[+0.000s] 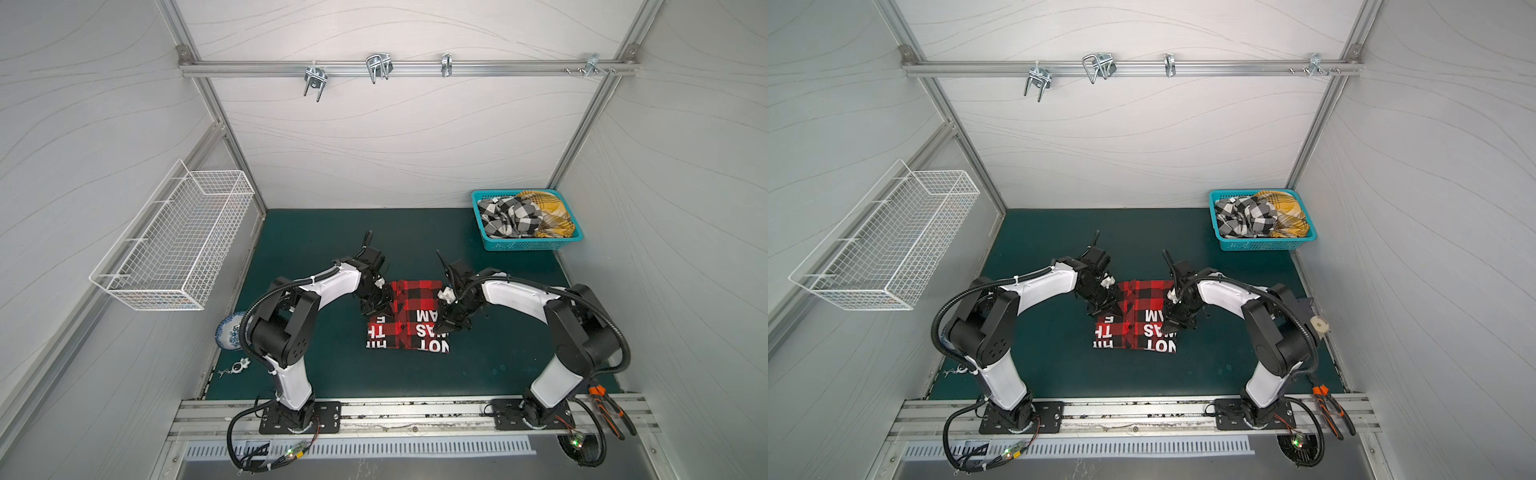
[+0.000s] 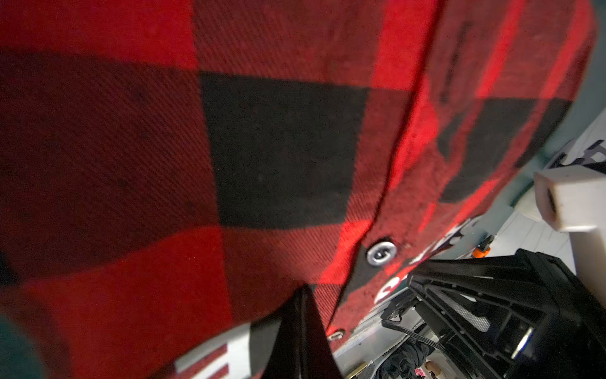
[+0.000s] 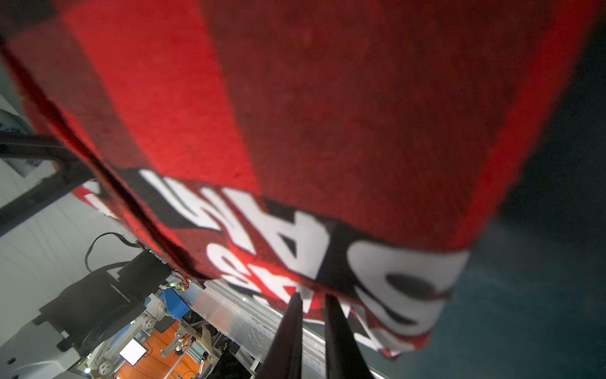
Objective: Fold and stack the long sleeve shirts
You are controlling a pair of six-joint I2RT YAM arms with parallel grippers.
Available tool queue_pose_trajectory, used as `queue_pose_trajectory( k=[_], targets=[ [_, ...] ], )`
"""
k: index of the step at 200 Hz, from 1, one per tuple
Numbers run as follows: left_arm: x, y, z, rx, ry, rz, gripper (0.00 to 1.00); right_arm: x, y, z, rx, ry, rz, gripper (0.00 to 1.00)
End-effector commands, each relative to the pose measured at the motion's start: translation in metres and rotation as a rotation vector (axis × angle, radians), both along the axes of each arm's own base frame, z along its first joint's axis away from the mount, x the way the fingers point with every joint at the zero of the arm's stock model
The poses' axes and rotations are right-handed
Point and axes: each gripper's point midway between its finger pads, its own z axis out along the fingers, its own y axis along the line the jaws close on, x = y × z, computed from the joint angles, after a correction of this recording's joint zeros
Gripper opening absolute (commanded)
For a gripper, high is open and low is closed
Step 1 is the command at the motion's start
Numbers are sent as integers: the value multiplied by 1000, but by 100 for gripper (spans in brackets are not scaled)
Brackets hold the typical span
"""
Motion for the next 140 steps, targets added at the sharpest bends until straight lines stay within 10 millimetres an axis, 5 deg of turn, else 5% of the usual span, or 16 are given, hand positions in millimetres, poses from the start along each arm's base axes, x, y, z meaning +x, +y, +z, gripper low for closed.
queue_pose_trajectory(
  k=[1,30,71,99,116,140],
  targets=[
    [-3,3,-17,25,24,-14,0,2,-4,-15,-38,10,-8,16],
    [-7,7,-13,43,37,-28,0,8,-6,-6,-46,-16,-12,16],
    [10,6,70,-14,-187,-34,24,29,-8,38,-9,-120,-10,22],
    [20,51,108,198,-402,-15,28,44,-11,67,38,-173,-41,28],
    [22,77,108,259,-472,26,35,53,-6,78,66,-197,-34,30],
    [13,89,78,41,-243,176,41,63,-1,76,59,-201,-8,29]
  ],
)
